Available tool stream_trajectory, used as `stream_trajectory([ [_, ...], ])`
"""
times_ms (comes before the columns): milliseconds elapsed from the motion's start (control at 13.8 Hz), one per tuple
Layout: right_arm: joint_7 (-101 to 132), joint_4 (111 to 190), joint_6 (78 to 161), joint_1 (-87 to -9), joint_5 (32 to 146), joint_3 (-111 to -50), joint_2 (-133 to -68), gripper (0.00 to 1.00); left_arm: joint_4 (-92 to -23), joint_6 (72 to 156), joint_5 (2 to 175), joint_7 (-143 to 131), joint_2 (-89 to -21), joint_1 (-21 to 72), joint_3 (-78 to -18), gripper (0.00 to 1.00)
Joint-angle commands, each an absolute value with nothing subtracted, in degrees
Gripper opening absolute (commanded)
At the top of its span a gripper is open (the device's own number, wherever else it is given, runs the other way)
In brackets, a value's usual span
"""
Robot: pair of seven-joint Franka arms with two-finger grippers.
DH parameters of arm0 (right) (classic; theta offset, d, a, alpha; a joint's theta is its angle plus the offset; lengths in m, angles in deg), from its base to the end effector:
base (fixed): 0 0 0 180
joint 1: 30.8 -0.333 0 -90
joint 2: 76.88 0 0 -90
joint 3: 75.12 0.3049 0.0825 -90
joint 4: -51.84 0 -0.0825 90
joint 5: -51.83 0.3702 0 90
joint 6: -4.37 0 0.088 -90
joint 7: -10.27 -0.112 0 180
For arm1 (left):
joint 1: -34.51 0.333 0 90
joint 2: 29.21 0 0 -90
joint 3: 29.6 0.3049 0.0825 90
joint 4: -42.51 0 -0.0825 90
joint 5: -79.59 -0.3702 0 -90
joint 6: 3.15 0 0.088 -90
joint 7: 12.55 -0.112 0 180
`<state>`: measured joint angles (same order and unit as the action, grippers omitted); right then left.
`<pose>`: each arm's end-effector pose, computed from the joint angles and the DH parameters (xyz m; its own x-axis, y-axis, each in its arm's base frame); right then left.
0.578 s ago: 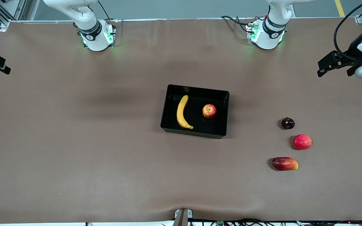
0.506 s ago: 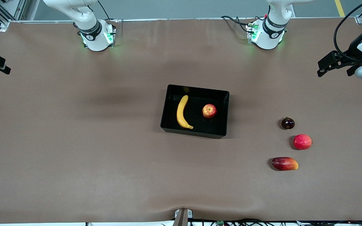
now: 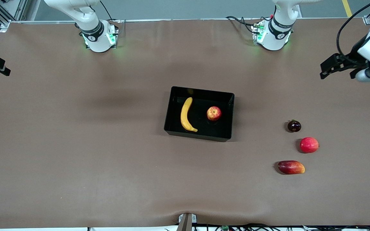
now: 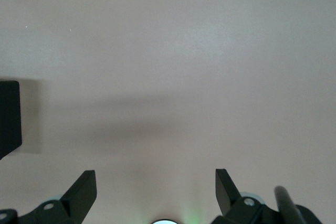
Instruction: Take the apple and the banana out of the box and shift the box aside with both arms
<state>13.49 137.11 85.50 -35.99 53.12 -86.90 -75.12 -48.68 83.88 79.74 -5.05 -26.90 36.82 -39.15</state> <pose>0.5118 -0.0582 0.6483 0.9977 -0.0549 -0.0404 -0.0562 -0.9979 -0.0310 0.5187 -0.0680 0.6156 0.9995 0.0048 -0.0320 0.0046 -1.0000 -0.0083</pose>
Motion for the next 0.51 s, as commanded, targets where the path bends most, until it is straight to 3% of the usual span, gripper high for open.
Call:
stream_trajectory([
  [0,14.14,136.57,85.40,-34.84,54.03,-86.37,-76.35,1.00,-48.19,82.90,80.12,4.36,-29.55,36.18,-44.25,1.00],
  [434,14.23,136.48,85.49,-34.93,53.94,-86.37,-76.35,1.00,-48.19,90.62,78.90,28.10,-39.48,35.92,-58.67,1.00],
])
